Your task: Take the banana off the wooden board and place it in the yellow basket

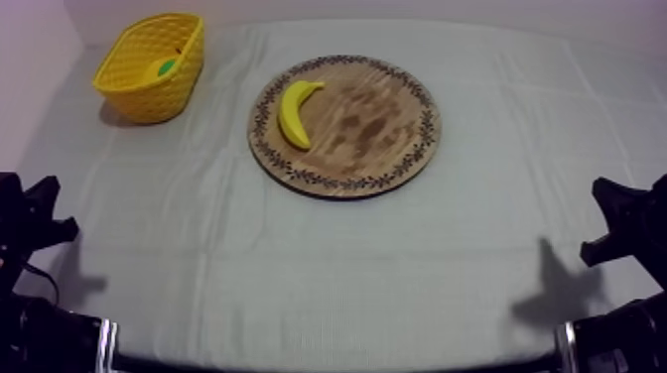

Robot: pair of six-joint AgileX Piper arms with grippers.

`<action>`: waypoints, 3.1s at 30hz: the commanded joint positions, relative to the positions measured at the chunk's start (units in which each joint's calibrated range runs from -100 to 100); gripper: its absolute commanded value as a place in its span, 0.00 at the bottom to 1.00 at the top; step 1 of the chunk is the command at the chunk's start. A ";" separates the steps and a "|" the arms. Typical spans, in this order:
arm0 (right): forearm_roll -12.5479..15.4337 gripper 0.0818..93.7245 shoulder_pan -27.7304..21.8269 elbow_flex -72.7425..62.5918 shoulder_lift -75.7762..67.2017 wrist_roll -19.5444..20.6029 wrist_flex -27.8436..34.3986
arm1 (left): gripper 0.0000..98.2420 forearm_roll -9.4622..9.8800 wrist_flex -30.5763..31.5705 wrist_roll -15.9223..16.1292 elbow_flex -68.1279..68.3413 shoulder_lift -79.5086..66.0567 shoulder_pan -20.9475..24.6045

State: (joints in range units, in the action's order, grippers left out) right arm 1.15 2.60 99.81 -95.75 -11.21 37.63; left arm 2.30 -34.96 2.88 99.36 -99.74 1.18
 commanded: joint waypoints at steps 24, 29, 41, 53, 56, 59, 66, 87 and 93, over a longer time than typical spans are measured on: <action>0.00 0.00 0.00 -0.03 0.00 0.00 0.03 | 0.00 2.40 -2.11 -2.94 -1.36 0.17 -3.81; 0.00 0.00 0.00 -0.03 0.00 0.00 0.03 | 0.00 4.72 -2.48 -5.42 -3.61 2.95 -4.36; 0.00 0.00 0.00 -0.03 0.00 0.00 0.03 | 0.00 5.90 -5.21 -8.49 -25.75 23.37 -5.94; 0.00 0.00 0.00 -0.03 0.00 0.00 0.03 | 0.00 6.26 -15.37 -6.55 -59.24 47.13 -6.25; 0.00 0.00 0.00 -0.03 0.00 0.00 0.03 | 0.00 6.47 -16.97 -6.09 -65.91 52.15 -6.48; 0.00 0.00 0.00 -0.03 0.00 0.00 0.03 | 0.00 6.67 -18.42 -5.83 -71.88 56.64 -6.87; 0.00 0.00 0.00 -0.03 0.00 0.00 0.03 | 0.00 9.32 -22.29 -7.99 -83.10 65.57 -10.57; 0.00 0.00 0.00 -0.03 0.00 0.00 0.03 | 0.00 13.85 -31.35 -15.08 -99.26 88.56 -20.36; 0.00 0.00 0.00 -0.03 0.00 0.00 0.03 | 0.00 14.21 -33.91 -15.95 -105.06 95.85 -21.90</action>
State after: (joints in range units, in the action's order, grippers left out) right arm 1.15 2.60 99.81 -95.75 -11.21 37.69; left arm 16.45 -68.45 -12.99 -4.09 -6.24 -20.51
